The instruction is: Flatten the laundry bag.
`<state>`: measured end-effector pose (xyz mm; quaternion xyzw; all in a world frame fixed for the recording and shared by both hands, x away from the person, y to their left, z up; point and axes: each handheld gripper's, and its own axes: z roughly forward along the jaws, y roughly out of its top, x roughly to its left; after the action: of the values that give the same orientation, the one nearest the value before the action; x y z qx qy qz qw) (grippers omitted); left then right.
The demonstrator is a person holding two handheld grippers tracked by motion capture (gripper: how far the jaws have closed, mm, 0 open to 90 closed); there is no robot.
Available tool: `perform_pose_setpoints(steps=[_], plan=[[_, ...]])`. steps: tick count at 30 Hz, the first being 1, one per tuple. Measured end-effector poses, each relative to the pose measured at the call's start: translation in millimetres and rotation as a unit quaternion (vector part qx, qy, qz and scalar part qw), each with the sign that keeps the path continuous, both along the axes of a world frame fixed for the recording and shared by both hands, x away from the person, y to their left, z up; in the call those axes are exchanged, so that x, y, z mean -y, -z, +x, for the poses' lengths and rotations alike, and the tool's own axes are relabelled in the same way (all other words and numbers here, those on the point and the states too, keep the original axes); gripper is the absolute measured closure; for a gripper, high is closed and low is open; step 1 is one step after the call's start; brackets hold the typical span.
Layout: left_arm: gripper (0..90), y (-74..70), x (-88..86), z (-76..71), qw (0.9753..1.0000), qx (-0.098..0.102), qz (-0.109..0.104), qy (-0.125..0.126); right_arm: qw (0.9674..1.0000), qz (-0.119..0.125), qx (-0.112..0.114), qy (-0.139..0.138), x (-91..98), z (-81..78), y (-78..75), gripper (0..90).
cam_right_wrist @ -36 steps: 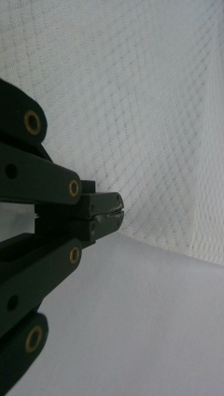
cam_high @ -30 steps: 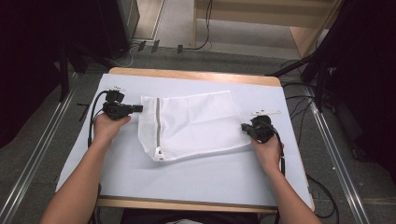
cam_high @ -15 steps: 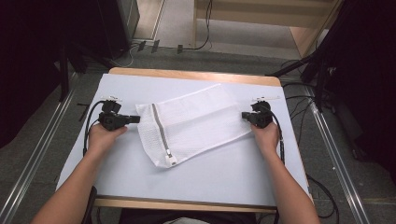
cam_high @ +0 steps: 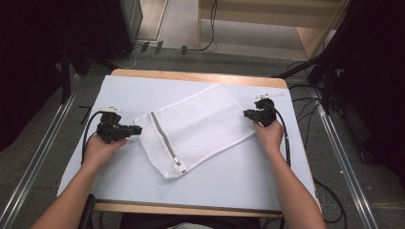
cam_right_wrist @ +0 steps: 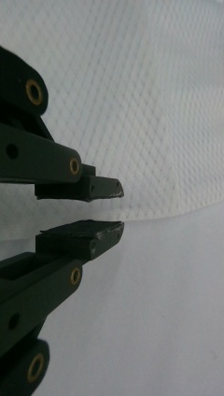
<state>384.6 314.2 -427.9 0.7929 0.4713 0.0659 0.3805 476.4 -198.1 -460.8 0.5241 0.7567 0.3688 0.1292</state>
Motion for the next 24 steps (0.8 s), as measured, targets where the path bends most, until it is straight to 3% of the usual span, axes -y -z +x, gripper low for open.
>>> perform_pose_setpoints(steps=[7,14,24], plan=[[71.6,-5.4,5.2,27.9,1.0,0.0,-0.007,0.007,0.9997,-0.004,0.015,-0.017,-2.1,-26.9,-12.4,78.7],[69.4,-7.1,15.9,60.8,0.9998,-0.007,0.005,0.017,0.9991,-0.008,0.015,-0.038,-11.2,-53.0,-14.2,79.2],[68.4,1.2,34.9,101.7,0.9992,-0.023,0.02,0.028,0.9984,-0.008,0.019,-0.052,-15.0,-96.3,-14.1,79.4]])
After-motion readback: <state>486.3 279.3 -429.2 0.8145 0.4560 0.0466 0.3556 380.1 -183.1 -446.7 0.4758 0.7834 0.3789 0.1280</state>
